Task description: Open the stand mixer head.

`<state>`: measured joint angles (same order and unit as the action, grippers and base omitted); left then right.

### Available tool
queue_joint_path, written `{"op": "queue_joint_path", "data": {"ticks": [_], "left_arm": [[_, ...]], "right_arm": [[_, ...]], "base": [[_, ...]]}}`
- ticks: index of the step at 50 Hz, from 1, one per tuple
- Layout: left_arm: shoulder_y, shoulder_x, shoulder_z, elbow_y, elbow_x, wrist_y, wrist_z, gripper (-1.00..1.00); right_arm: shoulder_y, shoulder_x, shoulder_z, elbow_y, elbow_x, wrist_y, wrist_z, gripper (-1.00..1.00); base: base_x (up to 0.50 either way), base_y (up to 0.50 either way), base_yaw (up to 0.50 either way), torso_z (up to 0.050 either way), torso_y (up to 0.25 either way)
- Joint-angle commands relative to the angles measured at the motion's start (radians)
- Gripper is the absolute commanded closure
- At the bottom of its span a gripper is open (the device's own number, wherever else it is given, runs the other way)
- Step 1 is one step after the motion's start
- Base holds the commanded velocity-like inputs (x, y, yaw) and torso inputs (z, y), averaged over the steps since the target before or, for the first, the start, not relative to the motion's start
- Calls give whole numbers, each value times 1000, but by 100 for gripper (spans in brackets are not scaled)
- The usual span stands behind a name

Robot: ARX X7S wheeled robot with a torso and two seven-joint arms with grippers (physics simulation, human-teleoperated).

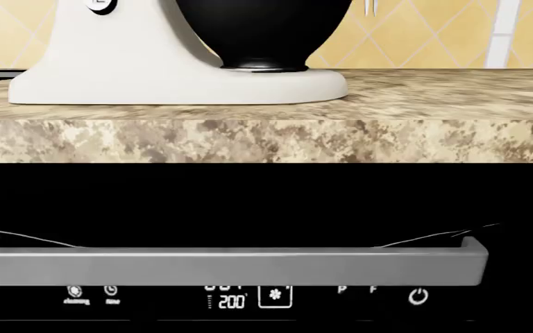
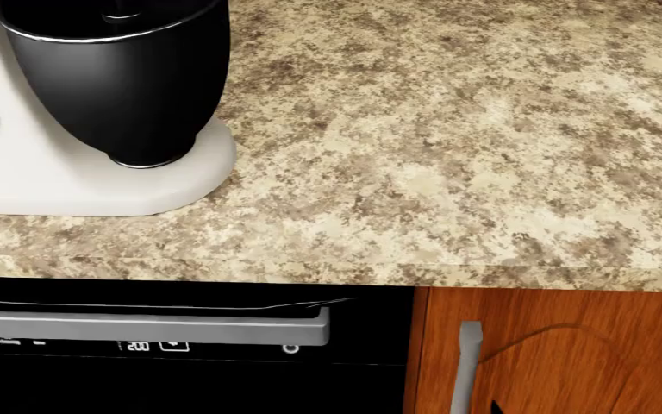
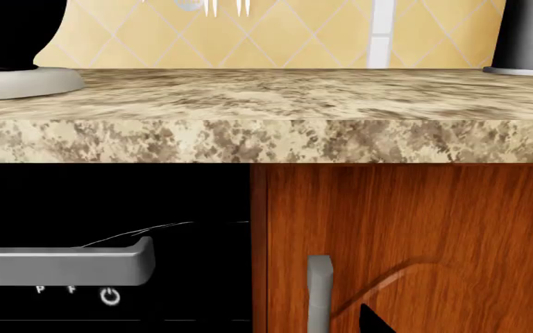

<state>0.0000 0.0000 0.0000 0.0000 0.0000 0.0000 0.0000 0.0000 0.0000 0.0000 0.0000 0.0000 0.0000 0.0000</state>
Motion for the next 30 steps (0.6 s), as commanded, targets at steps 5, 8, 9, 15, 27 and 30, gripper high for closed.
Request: {"op": "queue_joint_path", "data": {"ticks": [5, 8, 9, 15, 27, 30], "left_arm": [[-2, -29, 34, 10, -34, -22, -46, -100], [-5, -36, 41, 6, -41, -18, -59, -100], [-5, -39, 44, 6, -43, -20, -62, -100], [-1, -56, 59, -3, -57, 17, -62, -100], [4, -76, 94, -9, -50, 28, -82, -100], [3, -80, 98, -9, -55, 25, -84, -100]], "right_arm": [[-1, 35, -39, 3, 55, -41, 10, -100], [8, 44, -50, 21, 45, -52, 25, -100], [7, 47, -56, 25, 33, -63, 34, -100], [10, 62, -73, 29, 42, -66, 37, -100], [10, 88, -120, 24, -15, -32, 84, -100], [14, 95, -131, 35, -17, -36, 82, -100]], "base": [[0, 0, 0, 0, 0], [0, 0, 0, 0, 0], [0, 0, 0, 0, 0], [0, 0, 0, 0, 0], [0, 361, 0, 0, 0], [0, 500, 0, 0, 0]]}}
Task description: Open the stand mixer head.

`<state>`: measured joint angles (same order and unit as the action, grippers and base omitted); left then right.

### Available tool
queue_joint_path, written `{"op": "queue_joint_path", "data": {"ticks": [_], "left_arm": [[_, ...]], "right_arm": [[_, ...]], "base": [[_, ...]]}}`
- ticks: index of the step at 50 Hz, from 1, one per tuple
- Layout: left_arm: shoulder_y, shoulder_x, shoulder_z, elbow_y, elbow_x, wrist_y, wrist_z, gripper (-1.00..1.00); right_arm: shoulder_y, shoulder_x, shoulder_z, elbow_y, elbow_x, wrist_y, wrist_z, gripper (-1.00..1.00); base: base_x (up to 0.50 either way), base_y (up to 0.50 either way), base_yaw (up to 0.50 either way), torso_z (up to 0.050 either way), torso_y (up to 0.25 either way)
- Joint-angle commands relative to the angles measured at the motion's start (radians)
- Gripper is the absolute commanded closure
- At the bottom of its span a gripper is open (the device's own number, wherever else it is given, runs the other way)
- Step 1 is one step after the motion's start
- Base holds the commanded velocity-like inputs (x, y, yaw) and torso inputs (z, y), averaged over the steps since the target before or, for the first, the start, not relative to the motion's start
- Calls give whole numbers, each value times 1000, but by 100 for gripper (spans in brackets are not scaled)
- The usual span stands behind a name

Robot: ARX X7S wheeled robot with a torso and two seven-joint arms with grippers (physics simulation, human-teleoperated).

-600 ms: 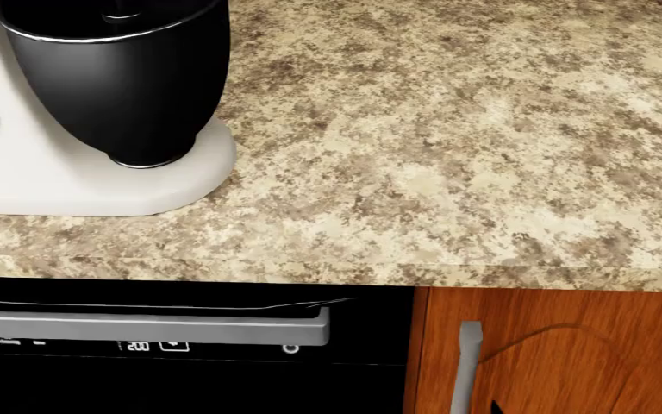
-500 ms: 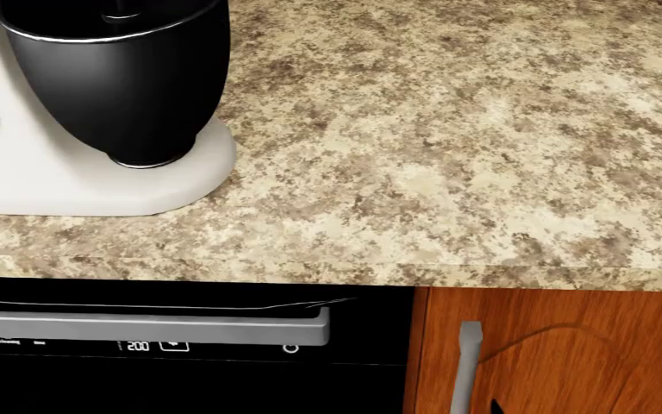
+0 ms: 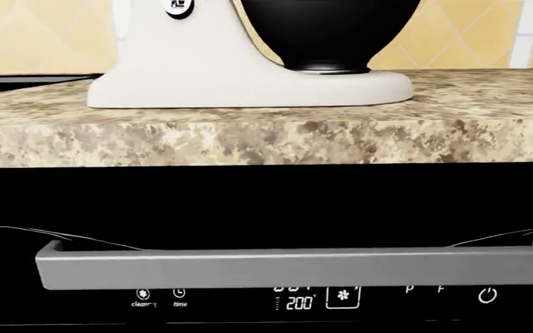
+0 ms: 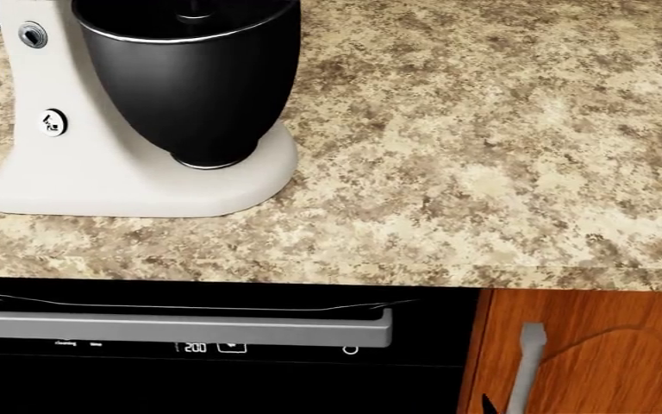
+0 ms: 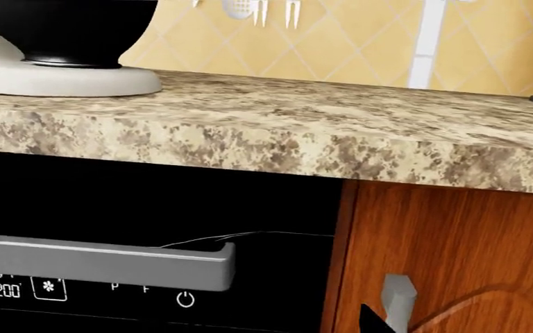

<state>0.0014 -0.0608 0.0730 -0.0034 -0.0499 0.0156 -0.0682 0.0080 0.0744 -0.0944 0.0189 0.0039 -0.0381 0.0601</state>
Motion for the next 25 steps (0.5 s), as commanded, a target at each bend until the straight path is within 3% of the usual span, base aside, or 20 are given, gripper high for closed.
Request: {"op": "queue_joint_path", "data": {"ticks": [1, 25], "left_arm": [[2, -20, 27, -6, -8, 11, -16, -100], [1, -46, 58, -3, -38, 15, -41, -100]], "right_arm": [[5, 20, -34, 13, -19, 2, 28, -100], [13, 43, -63, 22, -3, -4, 55, -100]], "base": [[0, 500, 0, 0, 0], [0, 500, 0, 0, 0]]}}
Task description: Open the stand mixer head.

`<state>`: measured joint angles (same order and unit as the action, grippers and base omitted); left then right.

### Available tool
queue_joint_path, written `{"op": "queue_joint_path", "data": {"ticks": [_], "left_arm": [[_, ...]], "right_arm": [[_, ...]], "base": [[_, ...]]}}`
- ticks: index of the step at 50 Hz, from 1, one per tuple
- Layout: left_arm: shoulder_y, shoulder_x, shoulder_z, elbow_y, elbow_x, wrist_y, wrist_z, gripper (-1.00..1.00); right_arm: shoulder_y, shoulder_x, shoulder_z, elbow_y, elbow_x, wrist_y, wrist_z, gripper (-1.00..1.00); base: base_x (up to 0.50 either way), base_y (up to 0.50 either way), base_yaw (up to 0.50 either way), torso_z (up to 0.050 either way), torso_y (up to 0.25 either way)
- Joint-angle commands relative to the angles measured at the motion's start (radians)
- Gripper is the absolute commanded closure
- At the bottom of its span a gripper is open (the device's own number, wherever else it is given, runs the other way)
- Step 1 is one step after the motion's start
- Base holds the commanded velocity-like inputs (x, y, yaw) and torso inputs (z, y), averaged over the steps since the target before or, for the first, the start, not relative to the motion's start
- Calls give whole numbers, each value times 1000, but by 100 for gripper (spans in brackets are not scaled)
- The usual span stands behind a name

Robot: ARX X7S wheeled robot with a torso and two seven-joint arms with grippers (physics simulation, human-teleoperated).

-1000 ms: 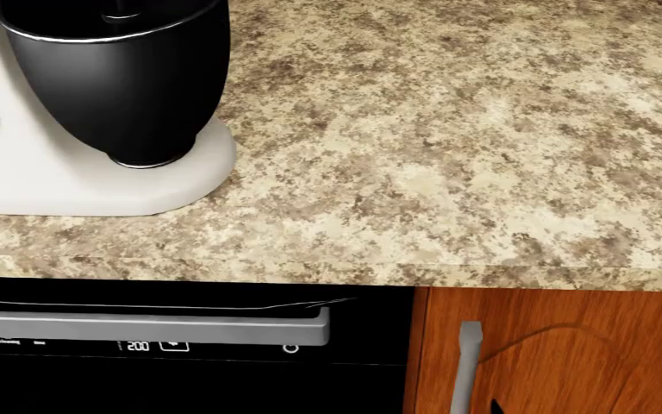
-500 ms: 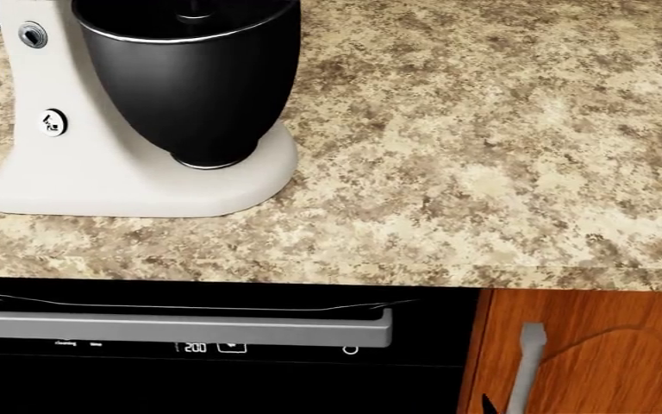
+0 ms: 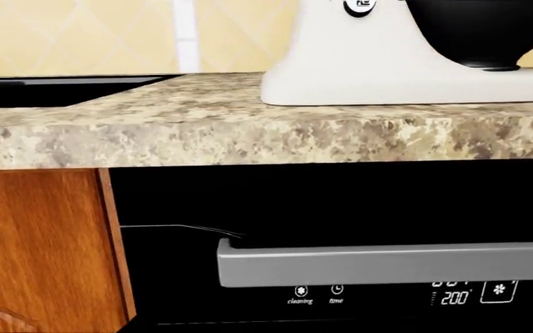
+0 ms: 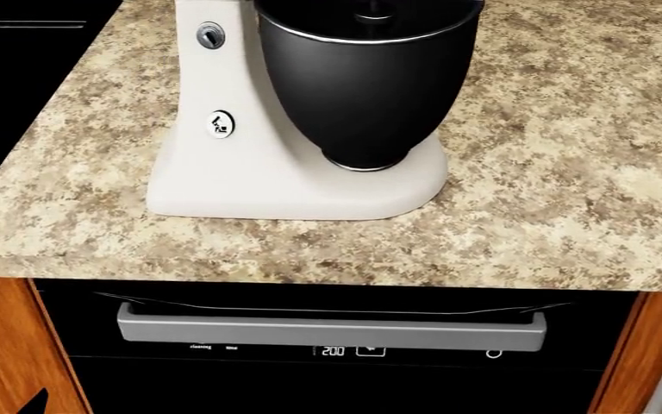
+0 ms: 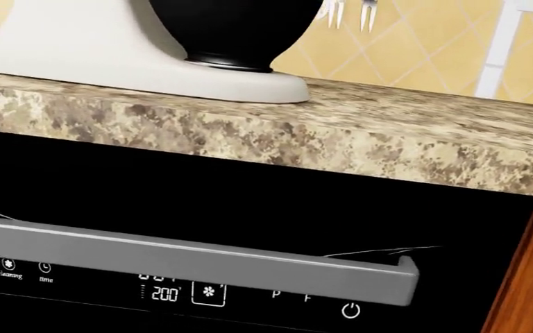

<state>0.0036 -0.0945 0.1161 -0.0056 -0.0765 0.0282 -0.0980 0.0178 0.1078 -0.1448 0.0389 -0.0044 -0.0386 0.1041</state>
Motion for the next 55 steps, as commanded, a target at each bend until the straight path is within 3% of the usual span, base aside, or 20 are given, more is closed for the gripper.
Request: {"op": "queue_joint_path", "data": {"ticks": [1, 31, 42, 44, 55], "left_arm": [[0, -13, 17, -2, -11, 4, -13, -100], [-2, -37, 45, 4, -37, 7, -40, -100], [-6, -45, 49, 14, -59, -19, -46, -100], [2, -59, 50, 36, -155, -45, 36, -100], [-5, -63, 51, 34, -138, -60, -4, -100]], "right_arm": [[2, 10, -14, 4, 7, -4, 12, -100], [-1, 27, -30, 4, 88, -45, -4, -100], [5, 22, -17, 7, 129, 6, 16, -100], [6, 24, -20, 9, 123, 4, 22, -100], [7, 31, -29, 11, 121, 0, 37, -100]], "base": [[0, 500, 0, 0, 0], [0, 500, 0, 0, 0], [0, 0, 0, 0, 0], [0, 0, 0, 0, 0], [0, 0, 0, 50, 0]]}}
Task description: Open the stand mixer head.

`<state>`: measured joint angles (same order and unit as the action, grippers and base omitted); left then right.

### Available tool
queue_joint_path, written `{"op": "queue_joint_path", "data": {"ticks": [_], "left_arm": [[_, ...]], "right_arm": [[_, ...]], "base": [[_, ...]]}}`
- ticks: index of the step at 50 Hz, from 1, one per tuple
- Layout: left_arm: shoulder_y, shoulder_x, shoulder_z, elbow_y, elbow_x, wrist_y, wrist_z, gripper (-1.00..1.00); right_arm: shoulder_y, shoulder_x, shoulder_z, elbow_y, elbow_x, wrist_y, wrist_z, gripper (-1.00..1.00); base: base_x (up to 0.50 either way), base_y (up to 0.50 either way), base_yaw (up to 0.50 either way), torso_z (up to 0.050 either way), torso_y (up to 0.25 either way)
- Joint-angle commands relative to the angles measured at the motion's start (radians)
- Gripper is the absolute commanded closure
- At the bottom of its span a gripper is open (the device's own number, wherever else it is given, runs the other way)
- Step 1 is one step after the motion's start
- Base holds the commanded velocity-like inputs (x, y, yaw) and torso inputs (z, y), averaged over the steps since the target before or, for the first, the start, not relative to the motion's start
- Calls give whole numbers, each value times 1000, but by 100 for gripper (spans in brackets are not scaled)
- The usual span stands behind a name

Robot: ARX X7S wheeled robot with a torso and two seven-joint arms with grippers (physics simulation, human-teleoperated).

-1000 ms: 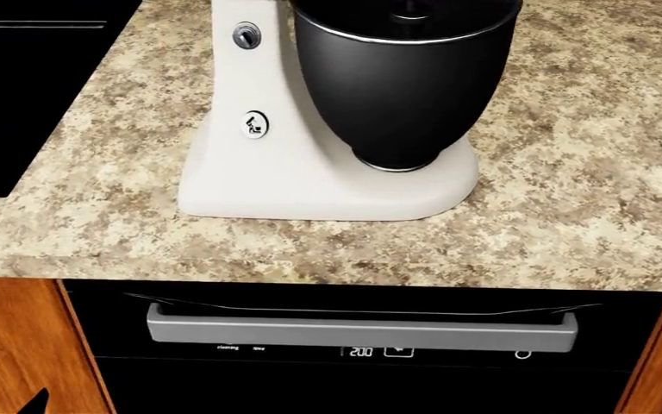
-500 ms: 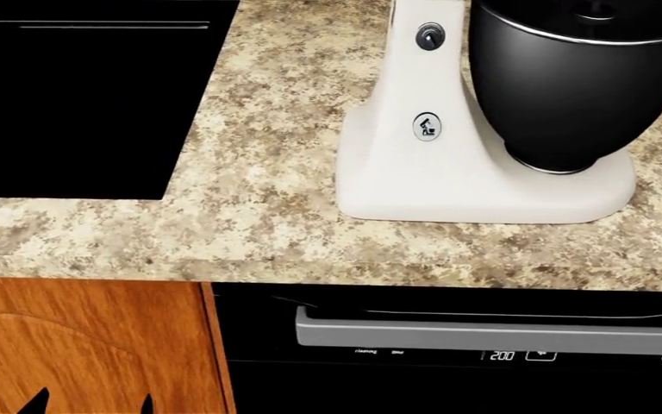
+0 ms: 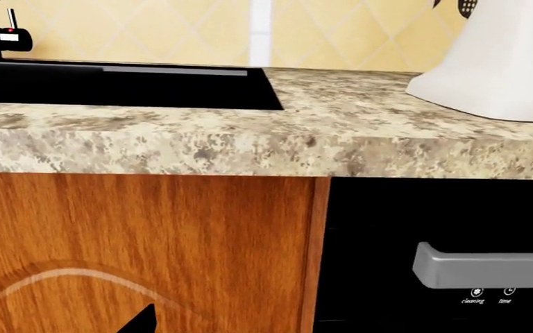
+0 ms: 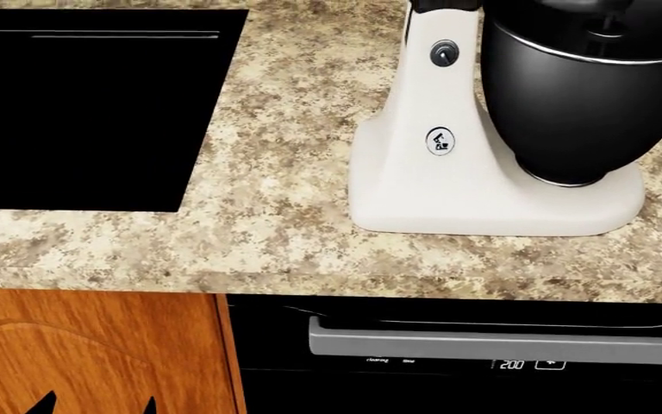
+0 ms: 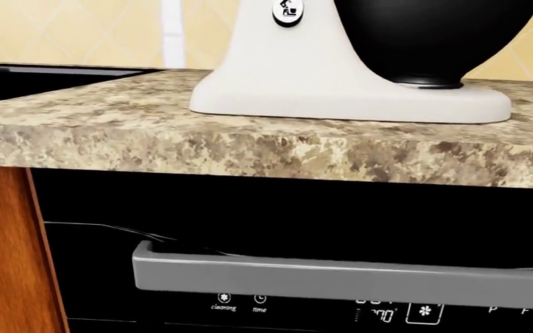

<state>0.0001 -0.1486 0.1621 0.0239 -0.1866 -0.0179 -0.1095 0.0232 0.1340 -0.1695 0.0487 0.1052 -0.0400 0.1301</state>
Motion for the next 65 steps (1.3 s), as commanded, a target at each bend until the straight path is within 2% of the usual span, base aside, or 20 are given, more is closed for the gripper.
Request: {"op": "queue_joint_path", "data": {"ticks": [1, 14, 21, 22, 23, 26, 28, 31, 34, 40, 42, 47, 49, 54, 56, 57, 65], "left_arm": [[-2, -9, 5, 4, -29, -13, 7, -100], [8, -17, 23, 13, -7, -4, -16, -100], [1, -23, 10, 64, -21, -37, -39, -100], [-4, -25, 1, 99, -37, -71, -48, -100], [-19, -37, -11, 206, -62, -158, -72, -100], [-41, -61, -28, 388, -89, -272, -112, -100], [-79, -78, -54, 504, -139, -388, -140, -100], [-166, -98, -88, 639, -191, -523, -186, -100], [-224, -110, -115, 701, -222, -596, -216, -100], [-298, -108, -124, 705, -239, -639, -238, -100], [-338, -101, -142, 710, -268, -682, -253, -100], [-331, -104, -156, 713, -280, -680, -254, -100], [-331, -108, -149, 713, -275, -684, -257, -100], [-330, -110, -159, 722, -286, -688, -262, -100], [-331, -111, -157, 723, -284, -687, -264, -100], [-330, -112, -159, 724, -289, -691, -264, -100], [-327, -114, -158, 712, -285, -675, -265, -100]], "right_arm": [[1, 6, -4, -1, 24, 4, 3, -100], [2, 10, -26, 0, 19, 24, 18, -100], [-13, 27, -23, -161, 49, 109, 32, -100], [-14, 32, -18, -211, 47, 118, 41, -100], [-11, 36, 3, -331, 128, 209, 37, -100], [1, 59, -30, -488, 36, 270, 90, -100], [37, 64, -17, -602, 80, 356, 92, -100], [117, 87, -3, -740, 127, 479, 91, -100], [188, 85, 56, -817, 201, 608, 118, -100], [281, 64, 127, -833, 302, 689, 138, -100], [277, 61, 116, -813, 290, 664, 134, -100], [264, 55, 112, -785, 292, 665, 141, -100], [260, 78, 68, -782, 259, 680, 139, -100], [240, 60, 103, -781, 310, 640, 118, -100], [243, 59, 121, -786, 357, 674, 114, -100], [246, 74, 89, -782, 296, 674, 138, -100], [243, 74, 92, -780, 301, 655, 140, -100]], "base": [[0, 0, 0, 50, 0], [0, 0, 0, 42, 0], [0, 0, 0, 0, 0], [0, 0, 0, 0, 0], [0, 0, 0, 0, 0], [0, 0, 0, 0, 0], [0, 0, 0, 0, 0], [0, 0, 0, 0, 0], [0, 0, 0, 0, 0], [0, 0, 0, 0, 0], [0, 0, 0, 0, 0], [0, 0, 0, 0, 0], [0, 0, 0, 0, 0], [0, 0, 0, 0, 0], [404, 0, 0, 0, 0], [500, 0, 0, 0, 0], [500, 0, 0, 0, 0]]}}
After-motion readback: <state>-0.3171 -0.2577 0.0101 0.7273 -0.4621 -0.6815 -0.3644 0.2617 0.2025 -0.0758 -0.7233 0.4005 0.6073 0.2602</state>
